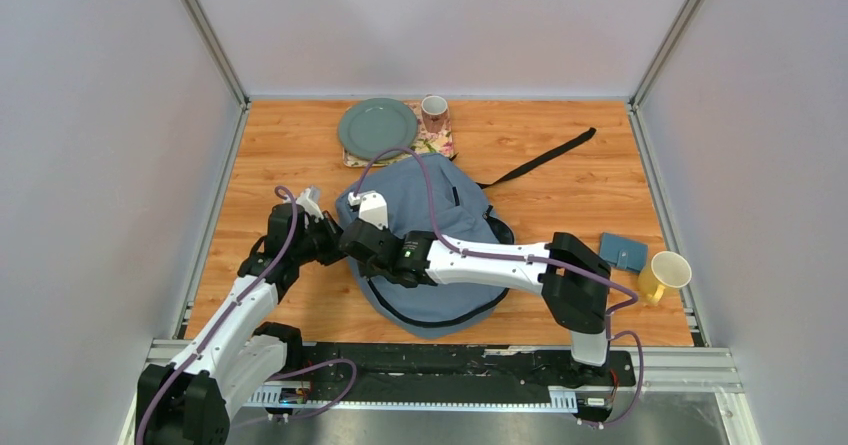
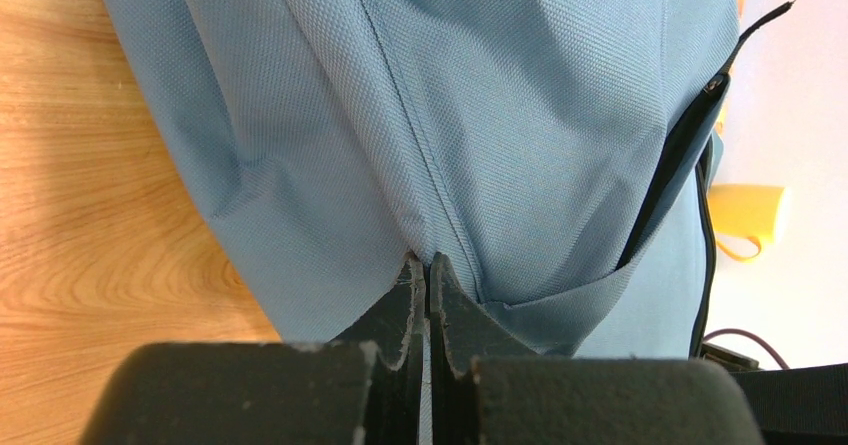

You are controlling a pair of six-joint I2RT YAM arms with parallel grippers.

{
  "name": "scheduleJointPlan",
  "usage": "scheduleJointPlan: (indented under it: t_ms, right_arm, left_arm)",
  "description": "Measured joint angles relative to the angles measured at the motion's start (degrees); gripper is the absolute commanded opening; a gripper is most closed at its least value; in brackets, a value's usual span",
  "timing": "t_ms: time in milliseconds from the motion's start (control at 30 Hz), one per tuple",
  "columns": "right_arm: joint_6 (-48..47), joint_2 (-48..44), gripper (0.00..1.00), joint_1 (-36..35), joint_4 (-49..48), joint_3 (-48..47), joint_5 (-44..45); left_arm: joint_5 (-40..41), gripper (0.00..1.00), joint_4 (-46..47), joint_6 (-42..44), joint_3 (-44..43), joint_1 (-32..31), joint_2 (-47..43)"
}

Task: Pack the student bag
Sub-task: Zip the student bag at the center of the board.

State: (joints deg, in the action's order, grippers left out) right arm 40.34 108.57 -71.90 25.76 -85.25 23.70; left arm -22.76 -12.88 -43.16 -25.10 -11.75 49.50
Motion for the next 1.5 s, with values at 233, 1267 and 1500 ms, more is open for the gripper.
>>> scheduleJointPlan:
  t_ms: [233,1267,1500]
  right_arm:
    - [-1.57,-4.0,0.0,-0.17,-3.48,5.68,-3.23]
    - [7.34,-27.8,0.0,-10.51,-6.88,33.07,-0.92]
    - [8.22,-30.47,0.0,-11.23,-6.4,33.77,0.92]
  left_arm:
    - [-0.11,0.0,-0.15,0.42,0.0,0.0,0.46]
    - [-6.8,0.0,-2.75,4.74,-5.27,6.71,8.74]
    - [-13.57,0.42,-2.67,6.4,-8.52,11.74,14.4]
